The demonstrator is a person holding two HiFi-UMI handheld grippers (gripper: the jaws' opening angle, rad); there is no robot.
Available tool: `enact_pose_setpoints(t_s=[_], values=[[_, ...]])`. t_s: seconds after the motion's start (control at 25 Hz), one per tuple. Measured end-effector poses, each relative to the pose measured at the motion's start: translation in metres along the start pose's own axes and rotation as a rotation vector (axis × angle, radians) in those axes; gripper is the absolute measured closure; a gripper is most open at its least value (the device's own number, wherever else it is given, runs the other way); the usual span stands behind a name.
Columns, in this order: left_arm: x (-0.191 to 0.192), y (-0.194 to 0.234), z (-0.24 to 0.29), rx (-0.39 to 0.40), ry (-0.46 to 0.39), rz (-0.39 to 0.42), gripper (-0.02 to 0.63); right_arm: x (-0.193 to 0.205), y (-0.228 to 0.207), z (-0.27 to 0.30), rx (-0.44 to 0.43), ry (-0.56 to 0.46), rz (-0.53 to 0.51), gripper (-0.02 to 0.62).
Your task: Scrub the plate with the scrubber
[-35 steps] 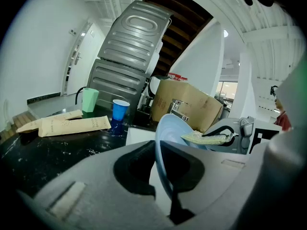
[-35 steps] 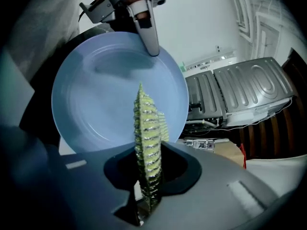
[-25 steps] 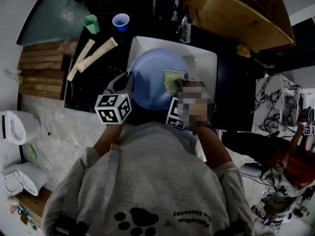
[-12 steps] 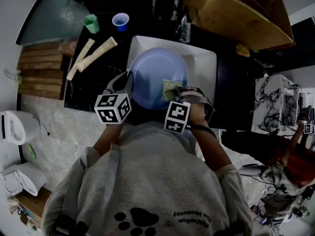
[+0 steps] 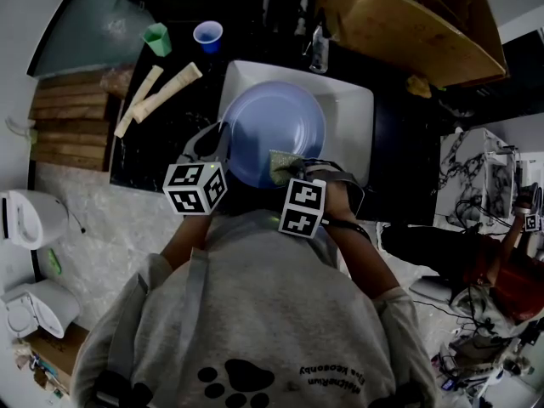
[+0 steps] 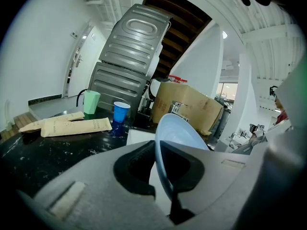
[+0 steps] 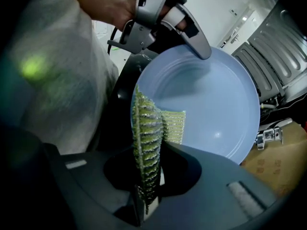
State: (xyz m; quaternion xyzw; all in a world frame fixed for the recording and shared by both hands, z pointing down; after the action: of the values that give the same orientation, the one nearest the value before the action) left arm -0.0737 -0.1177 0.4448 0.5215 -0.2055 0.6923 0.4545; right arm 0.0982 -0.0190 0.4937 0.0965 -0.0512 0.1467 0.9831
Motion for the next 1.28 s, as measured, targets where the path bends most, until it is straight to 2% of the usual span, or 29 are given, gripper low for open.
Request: enact_pose_setpoints(t_s=[0.16,0.4,0.8,1.0,1.12,1.2,1.28], values=[[-0.002,-0.002,-0.001,-0.002,-0.008,0.018,0.581,-0.008,0.008,-0.004,-0.087,-0.047,0.038,0.529],[-0.002,-0.003,-0.003,-0.006,-0.012,0.03,0.583,-0.016,0.013,-0.007,-0.153,-0.081,0.05,0.529],[-0.003,-0.005,-0.005,-0.017,-0.023,0.057,0.584,-0.034,0.031,-0.012,-0.303,-0.113,-0.018,0.529],[-0.004,-0.008,-0.005,-0.011,-0.028,0.062,0.584,-0.05,0.034,-0.019,-0.433,-0.159,-0.037,0.529],[-0.003,-0.008,-0.004,-0.007,-0.023,0.062,0.584,-0.054,0.032,-0.025,-0.488,-0.206,-0.006,0.529],[-0.002,-0.006,-0.004,-0.005,-0.015,0.062,0.584,-0.054,0.025,-0.035,-0.529,-0.271,0.049,0.529],[-0.001,-0.005,-0.004,-0.004,-0.011,0.06,0.586,-0.047,0.009,-0.045,-0.533,-0.34,0.128,0.529]])
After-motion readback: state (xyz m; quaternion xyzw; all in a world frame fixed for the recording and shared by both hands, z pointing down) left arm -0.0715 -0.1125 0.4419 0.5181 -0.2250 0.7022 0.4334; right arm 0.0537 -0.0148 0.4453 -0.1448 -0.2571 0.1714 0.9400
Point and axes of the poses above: the fingertips, and each gripper's own axes: z forward along the fingers, y to its left, x out of its underside, the point moved 7 cm from there along -z, backward along the fingers, and after that the axes turned 10 degrees about z, right-handed, at the moved point
